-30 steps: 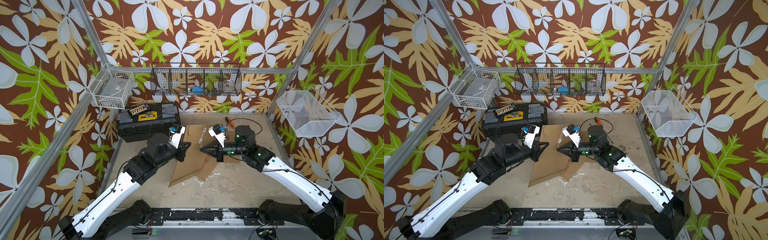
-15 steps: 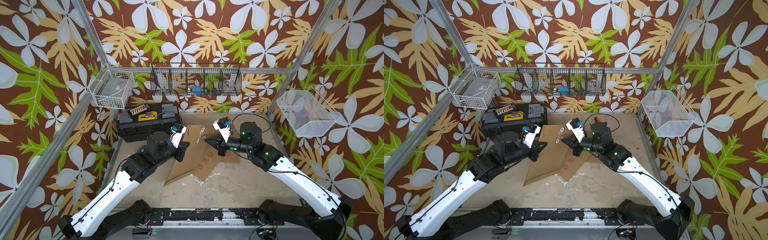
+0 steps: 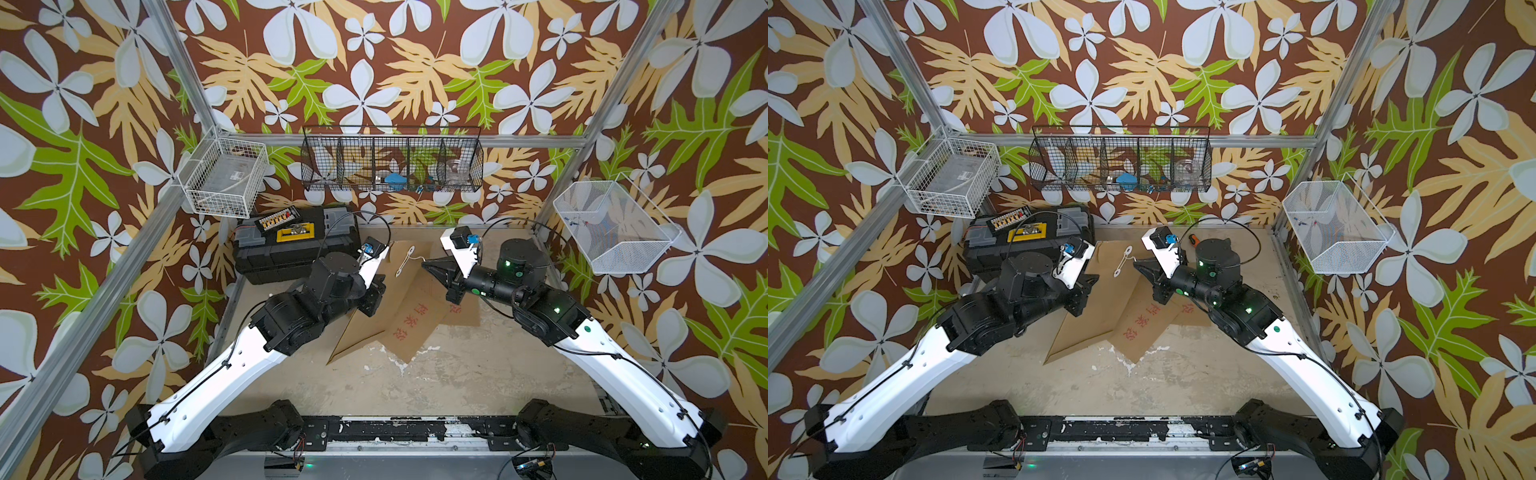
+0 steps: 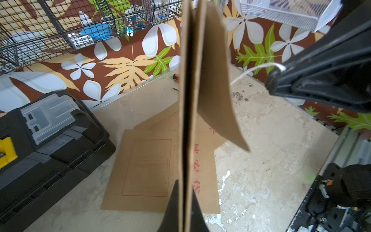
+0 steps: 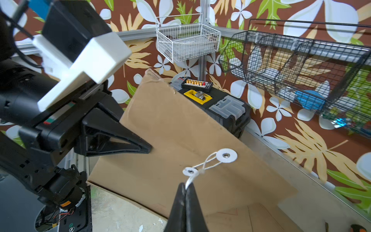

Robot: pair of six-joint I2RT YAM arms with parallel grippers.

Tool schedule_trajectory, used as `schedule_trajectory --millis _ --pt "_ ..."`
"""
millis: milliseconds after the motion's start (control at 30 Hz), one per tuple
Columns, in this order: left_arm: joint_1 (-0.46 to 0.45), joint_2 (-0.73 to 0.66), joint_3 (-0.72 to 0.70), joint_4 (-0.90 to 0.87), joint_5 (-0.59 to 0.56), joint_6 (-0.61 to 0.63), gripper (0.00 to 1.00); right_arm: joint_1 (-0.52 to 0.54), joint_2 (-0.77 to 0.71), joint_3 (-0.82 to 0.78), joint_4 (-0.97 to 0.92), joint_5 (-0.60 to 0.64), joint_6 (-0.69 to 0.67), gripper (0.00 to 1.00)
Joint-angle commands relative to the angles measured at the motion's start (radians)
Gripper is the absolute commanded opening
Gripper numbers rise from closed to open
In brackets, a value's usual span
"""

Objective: Open the file bag

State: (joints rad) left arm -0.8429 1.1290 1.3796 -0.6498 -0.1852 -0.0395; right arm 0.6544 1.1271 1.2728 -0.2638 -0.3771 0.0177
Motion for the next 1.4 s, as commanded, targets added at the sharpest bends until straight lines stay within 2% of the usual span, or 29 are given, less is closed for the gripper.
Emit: schedule_trajectory --millis 0,133,433,700,933,1167,1367 --pt "-0.023 0.013 0.015 -0.014 -0.106 0.033 0.0 0.0 -0.009 -0.011 0.001 0.035 -0.018 0.0" --pt "-0.036 0.022 0.004 -0.008 -0.109 0.032 0.0 0.0 -0.016 -0.026 0.022 0.028 -0.018 0.0" --pt "-0.048 0.012 -0.03 -0.008 -0.038 0.045 0.0 0.001 -0.024 -0.047 0.089 0.035 -0.001 0.0" --pt "-0.051 0.012 -0.033 -0.007 -0.01 0.046 0.0 0.001 -0.019 -0.049 0.086 0.165 0.033 0.0" --pt "-0.052 0.012 -0.041 0.003 0.003 0.043 0.0 0.0 0.006 -0.029 0.012 0.341 0.053 0.0" --pt "-0.053 -0.002 -0.058 0.024 0.028 0.043 0.0 -0.002 0.024 -0.028 -0.031 0.412 0.068 0.0" --pt "-0.053 -0.02 -0.075 0.032 0.059 0.043 0.0 -0.021 0.036 -0.021 -0.058 0.424 0.099 0.0"
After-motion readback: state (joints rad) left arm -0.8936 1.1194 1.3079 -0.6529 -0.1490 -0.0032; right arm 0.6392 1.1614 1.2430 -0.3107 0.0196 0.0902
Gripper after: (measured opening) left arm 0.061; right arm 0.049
